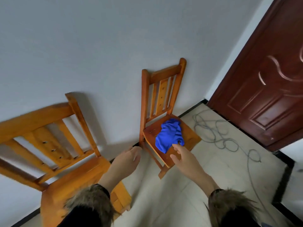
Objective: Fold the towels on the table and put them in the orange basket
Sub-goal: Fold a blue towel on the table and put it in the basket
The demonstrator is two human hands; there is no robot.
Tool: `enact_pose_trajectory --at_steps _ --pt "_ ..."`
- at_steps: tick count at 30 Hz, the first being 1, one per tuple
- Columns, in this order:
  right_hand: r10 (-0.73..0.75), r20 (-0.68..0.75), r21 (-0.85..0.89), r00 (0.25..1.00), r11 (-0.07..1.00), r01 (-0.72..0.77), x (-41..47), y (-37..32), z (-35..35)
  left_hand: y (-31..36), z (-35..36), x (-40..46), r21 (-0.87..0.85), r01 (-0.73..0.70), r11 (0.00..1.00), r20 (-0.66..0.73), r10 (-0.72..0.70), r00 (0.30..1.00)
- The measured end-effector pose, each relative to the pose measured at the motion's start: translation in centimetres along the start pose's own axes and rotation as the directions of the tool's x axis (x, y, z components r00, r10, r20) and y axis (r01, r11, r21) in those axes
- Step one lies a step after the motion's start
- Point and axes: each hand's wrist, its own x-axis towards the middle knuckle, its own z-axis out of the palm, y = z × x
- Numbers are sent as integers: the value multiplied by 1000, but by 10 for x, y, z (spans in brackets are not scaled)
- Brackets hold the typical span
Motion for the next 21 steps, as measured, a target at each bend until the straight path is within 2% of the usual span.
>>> enact_pose_trajectory --at_steps 5,11,16,21 --pt "91 27 2 995 996 -91 58 57 -21 12 48 70 -66 21 998 132 -12 991" --pt "132 115 -41 985 991 -128 168 133 -40 18 106 172 -65 163 985 149 -151 977" --pt "139 254 -99 957 988 -117 267 208 -47 45 177 272 -66 328 942 245 -304 921" --pt "135 336 -157 932 984 -85 348 270 -35 61 250 351 22 395 919 359 -376 854"
